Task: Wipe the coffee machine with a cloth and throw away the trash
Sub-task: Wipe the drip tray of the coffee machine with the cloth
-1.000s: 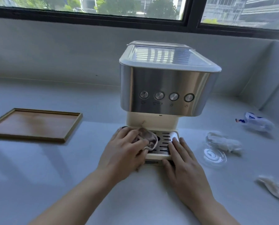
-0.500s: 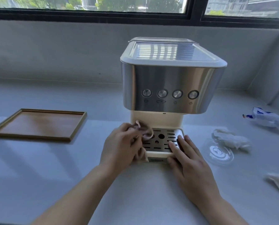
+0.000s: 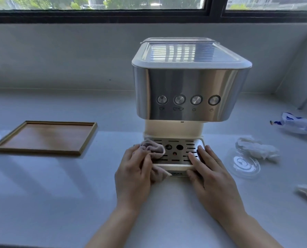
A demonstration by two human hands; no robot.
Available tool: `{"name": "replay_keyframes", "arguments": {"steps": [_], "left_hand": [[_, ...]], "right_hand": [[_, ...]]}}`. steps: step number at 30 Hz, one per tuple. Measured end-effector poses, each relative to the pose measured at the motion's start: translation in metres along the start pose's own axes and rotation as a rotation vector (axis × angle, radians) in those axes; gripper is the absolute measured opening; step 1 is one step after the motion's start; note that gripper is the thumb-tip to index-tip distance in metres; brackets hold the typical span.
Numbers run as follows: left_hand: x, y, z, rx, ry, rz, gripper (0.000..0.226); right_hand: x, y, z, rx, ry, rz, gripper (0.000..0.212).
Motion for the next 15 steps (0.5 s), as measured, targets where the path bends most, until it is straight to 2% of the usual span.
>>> {"name": "replay_keyframes", "arguments": {"steps": [2,5,9,12,15], "left_hand": [[-0.019,0.003,0.003,0.074,0.043,0.064,0.012],[-0.037,0.009,0.003,0.112,0.019,0.174,0.023],[-0.01,0.009,-0.005,0.006,-0.035,0.03,0.017],[0.027,0.023,0.01,0.234,-0.045,0.025,0.014],[0.04,0.042,0.028,0.499,-0.088,0.182,0.021]], "right_hand": [[0.0,0.0,0.002,0.011,0.009,0.007,0.045],[0.0,0.002,0.001,0.036,0.017,0.002,0.046],[-0.001,0.004,0.0,0.059,0.016,0.007,0.045],[0.0,0.005,0.0,0.075,0.024,0.01,0.045],[-0.001,0.005,0.001,0.078,0.03,0.007,0.044]]}}
Point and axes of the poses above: each hand's wrist, its own x-axis towards the middle knuckle, its own z-axis out of the palm, y = z × x, the point moved 1 cm from there along x, towards the middle knuckle, and after that the axes turned 7 degrees about -z, right-handed, at the moved point
